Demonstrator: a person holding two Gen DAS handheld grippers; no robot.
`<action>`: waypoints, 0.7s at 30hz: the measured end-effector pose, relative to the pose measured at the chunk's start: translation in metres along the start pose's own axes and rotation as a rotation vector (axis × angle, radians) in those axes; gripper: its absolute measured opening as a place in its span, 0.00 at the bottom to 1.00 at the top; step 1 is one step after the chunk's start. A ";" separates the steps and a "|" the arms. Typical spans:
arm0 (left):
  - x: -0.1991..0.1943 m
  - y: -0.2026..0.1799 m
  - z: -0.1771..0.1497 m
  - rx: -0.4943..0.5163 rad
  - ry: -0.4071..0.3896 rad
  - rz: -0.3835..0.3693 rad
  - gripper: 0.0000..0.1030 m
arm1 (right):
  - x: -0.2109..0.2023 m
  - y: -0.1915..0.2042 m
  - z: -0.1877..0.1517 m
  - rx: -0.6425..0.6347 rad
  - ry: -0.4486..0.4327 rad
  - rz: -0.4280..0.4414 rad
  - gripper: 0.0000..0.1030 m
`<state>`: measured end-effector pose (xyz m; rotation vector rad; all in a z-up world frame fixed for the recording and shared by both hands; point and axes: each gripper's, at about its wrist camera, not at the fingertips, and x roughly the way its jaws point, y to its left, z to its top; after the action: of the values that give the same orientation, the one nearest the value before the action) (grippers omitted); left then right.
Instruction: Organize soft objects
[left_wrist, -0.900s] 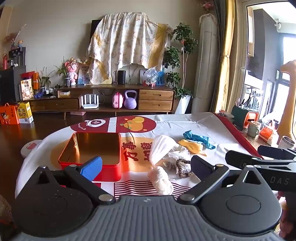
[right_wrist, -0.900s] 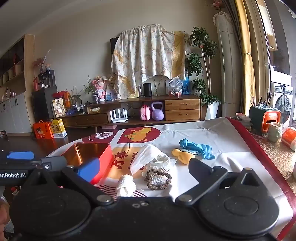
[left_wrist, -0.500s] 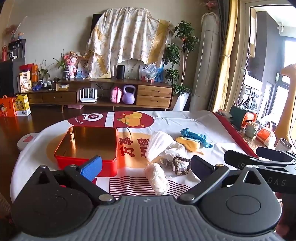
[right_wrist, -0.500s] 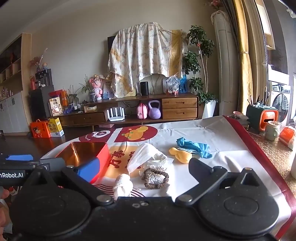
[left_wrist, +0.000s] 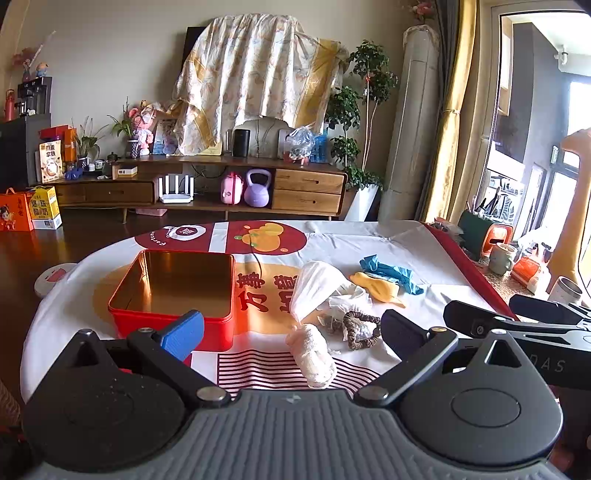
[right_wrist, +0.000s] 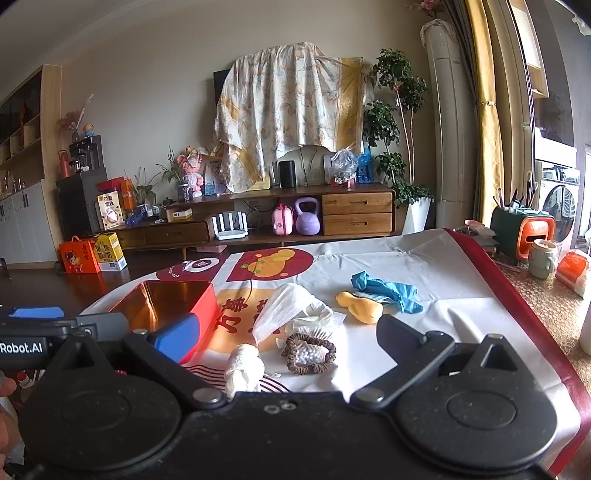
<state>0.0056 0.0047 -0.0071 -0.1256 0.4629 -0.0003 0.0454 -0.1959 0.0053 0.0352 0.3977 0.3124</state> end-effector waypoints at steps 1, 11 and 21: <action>-0.001 -0.001 0.000 0.000 0.000 0.000 1.00 | 0.000 0.000 0.000 -0.001 0.000 0.000 0.99; -0.007 -0.006 0.001 0.008 -0.002 -0.006 1.00 | 0.000 0.000 0.000 0.000 -0.001 0.000 0.99; -0.006 -0.004 0.003 -0.003 0.002 0.002 1.00 | 0.000 0.000 0.000 0.003 -0.008 0.007 0.99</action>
<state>0.0016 0.0011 -0.0014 -0.1280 0.4651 0.0019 0.0455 -0.1957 0.0054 0.0409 0.3904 0.3184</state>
